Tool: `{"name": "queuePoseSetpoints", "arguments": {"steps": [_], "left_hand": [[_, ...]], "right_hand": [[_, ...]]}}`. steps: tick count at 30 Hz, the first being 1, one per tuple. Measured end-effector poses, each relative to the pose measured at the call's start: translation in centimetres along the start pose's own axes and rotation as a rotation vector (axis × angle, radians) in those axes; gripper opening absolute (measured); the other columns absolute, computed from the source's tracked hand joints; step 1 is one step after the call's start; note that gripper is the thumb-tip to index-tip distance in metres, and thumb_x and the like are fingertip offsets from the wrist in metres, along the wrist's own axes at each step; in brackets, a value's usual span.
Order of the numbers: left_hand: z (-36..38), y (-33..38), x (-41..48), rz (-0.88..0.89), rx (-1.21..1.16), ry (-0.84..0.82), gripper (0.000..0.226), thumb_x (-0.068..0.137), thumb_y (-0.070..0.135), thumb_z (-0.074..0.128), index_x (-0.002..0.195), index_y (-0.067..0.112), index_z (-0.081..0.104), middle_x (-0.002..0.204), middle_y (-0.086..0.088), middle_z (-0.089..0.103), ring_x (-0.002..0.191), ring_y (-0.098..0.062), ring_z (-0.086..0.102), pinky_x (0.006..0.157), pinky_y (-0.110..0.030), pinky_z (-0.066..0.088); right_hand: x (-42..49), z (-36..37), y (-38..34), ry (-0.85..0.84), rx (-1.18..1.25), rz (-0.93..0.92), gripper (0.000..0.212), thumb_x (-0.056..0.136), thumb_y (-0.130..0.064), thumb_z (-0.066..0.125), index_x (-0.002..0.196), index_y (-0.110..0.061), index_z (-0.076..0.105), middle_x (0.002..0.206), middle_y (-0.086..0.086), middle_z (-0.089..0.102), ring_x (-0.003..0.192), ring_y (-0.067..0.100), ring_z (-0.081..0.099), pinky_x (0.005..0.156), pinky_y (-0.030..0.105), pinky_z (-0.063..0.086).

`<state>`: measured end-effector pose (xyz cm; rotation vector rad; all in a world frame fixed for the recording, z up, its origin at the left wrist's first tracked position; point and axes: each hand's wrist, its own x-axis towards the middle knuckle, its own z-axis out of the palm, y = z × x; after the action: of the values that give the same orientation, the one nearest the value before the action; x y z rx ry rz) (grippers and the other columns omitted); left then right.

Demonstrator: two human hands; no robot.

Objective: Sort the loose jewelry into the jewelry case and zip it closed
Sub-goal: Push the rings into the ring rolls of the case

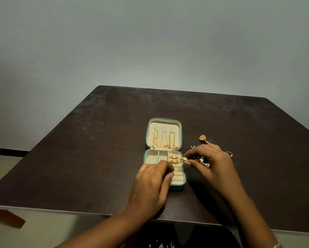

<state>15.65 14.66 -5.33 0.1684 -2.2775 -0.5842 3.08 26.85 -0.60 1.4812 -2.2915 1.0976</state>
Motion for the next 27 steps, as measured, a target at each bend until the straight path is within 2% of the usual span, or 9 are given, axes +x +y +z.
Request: {"name": "queuePoseSetpoints", "arguments": {"steps": [3,6,12,20,24,27], "left_hand": [[0.0,0.0,0.0,-0.048,-0.003,0.004,0.006,0.087,0.026,0.043,0.091,0.027,0.047,0.075,0.01,0.062,0.065,-0.003,0.047,0.062,-0.012,0.032],[-0.1,0.1,-0.1,-0.067,0.002,0.003,0.008,0.086,0.025,0.042,0.092,0.027,0.046,0.075,0.009,0.062,0.062,-0.002,0.044,0.056,-0.01,0.03],[-0.1,0.2,0.0,-0.086,0.007,0.013,0.009,0.086,0.026,0.041,0.094,0.027,0.045,0.078,0.01,0.063,0.062,-0.001,0.041,0.057,-0.002,0.026],[-0.2,0.3,0.0,-0.09,-0.026,0.009,0.009,0.09,0.029,0.036,0.095,0.029,0.044,0.076,0.009,0.063,0.059,0.001,0.04,0.058,-0.004,0.025],[-0.2,0.3,0.0,-0.086,-0.03,0.009,0.01,0.09,0.026,0.036,0.095,0.028,0.044,0.077,0.009,0.063,0.061,-0.002,0.044,0.058,-0.004,0.027],[-0.1,0.2,0.0,-0.09,-0.035,0.013,0.011,0.09,0.026,0.035,0.096,0.029,0.044,0.077,0.009,0.063,0.062,-0.002,0.046,0.057,-0.005,0.03]], "right_hand": [[0.8,0.7,-0.1,-0.045,-0.186,-0.146,0.012,0.065,-0.019,0.064,0.075,-0.017,0.07,0.071,-0.003,0.067,0.066,0.019,0.058,0.053,0.024,0.042],[1.3,1.4,-0.2,-0.073,-0.31,-0.225,0.013,0.062,-0.021,0.061,0.071,-0.017,0.07,0.067,-0.001,0.067,0.062,0.022,0.059,0.043,0.034,0.047],[1.7,2.2,0.1,-0.147,-0.441,-0.265,0.007,0.063,-0.023,0.06,0.065,-0.02,0.066,0.06,-0.002,0.061,0.059,0.021,0.055,0.043,0.035,0.043],[1.8,2.5,0.4,-0.194,-0.402,-0.268,0.007,0.063,-0.024,0.061,0.067,-0.02,0.066,0.063,-0.001,0.062,0.059,0.023,0.056,0.047,0.032,0.042],[1.2,1.9,1.3,-0.11,-0.256,-0.208,0.018,0.065,-0.022,0.063,0.081,-0.017,0.07,0.077,0.002,0.066,0.069,0.024,0.059,0.052,0.035,0.047],[0.5,1.5,1.5,-0.047,-0.243,-0.201,0.021,0.069,-0.014,0.056,0.082,-0.015,0.072,0.082,0.003,0.064,0.072,0.024,0.058,0.056,0.029,0.042]]}}
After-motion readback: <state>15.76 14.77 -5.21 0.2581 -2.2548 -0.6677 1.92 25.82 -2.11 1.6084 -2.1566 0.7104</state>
